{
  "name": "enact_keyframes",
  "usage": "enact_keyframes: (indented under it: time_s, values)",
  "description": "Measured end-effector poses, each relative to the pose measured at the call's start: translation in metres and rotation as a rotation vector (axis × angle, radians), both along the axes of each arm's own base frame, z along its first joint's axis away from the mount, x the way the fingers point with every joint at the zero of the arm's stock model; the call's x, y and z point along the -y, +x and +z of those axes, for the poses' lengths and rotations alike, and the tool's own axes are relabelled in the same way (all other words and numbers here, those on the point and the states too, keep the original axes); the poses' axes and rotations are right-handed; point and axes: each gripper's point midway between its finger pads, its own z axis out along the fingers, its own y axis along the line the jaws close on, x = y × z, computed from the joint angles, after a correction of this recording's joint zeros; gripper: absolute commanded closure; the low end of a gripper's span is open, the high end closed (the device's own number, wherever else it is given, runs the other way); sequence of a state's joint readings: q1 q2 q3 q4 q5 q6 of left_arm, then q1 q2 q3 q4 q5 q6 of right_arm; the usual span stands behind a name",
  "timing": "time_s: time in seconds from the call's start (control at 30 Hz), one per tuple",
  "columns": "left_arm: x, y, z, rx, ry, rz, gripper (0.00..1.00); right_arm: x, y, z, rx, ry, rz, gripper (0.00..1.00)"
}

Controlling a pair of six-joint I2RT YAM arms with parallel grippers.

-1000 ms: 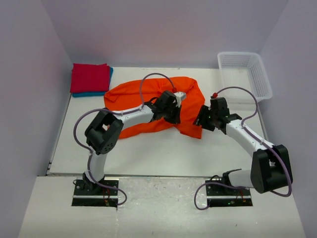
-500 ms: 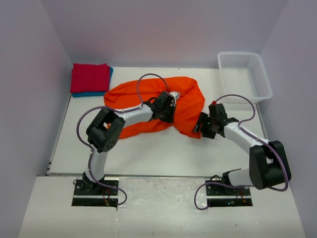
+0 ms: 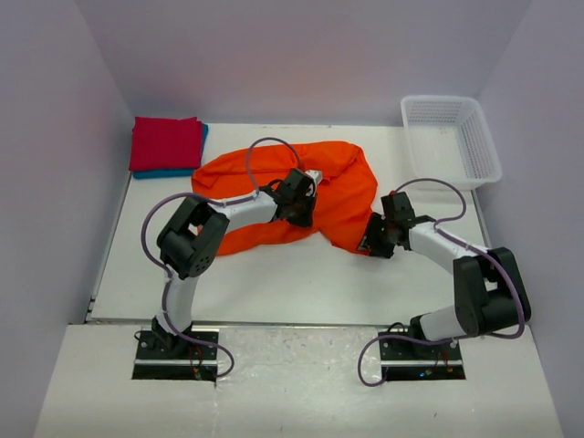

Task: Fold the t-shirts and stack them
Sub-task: Flatten out the tshirt

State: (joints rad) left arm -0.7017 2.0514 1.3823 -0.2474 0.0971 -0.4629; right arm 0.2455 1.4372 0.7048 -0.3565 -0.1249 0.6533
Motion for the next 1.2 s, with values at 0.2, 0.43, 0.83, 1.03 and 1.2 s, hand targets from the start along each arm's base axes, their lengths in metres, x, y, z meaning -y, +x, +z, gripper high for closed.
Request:
enact_keyframes:
  time_s: [0.2,0.43,0.83,1.03,1.2]
  values:
    - [-0.004,-0.002,-0.005,-0.011,-0.006,0.006,1.0,0.0,-0.002,-0.003,-0.023,-0.004,-0.006,1.0]
    - [-0.005,-0.002,-0.005,-0.008,-0.009,0.007,1.0,-0.003,-0.002,0.008,0.01,-0.054,0.031,1.0]
    - [-0.005,-0.002,-0.005,-0.008,-0.009,0.009,1.0,-0.075,0.083,0.088,0.154,-0.046,0.267,0.89]
    - [-0.011,0.003,-0.005,-0.008,-0.009,0.023,1.0,-0.105,0.133,0.057,0.09,-0.047,0.344,0.59]
    - [-0.018,0.007,-0.005,-0.01,-0.007,0.039,1.0,-0.1,0.12,0.052,0.06,-0.069,0.361,0.56]
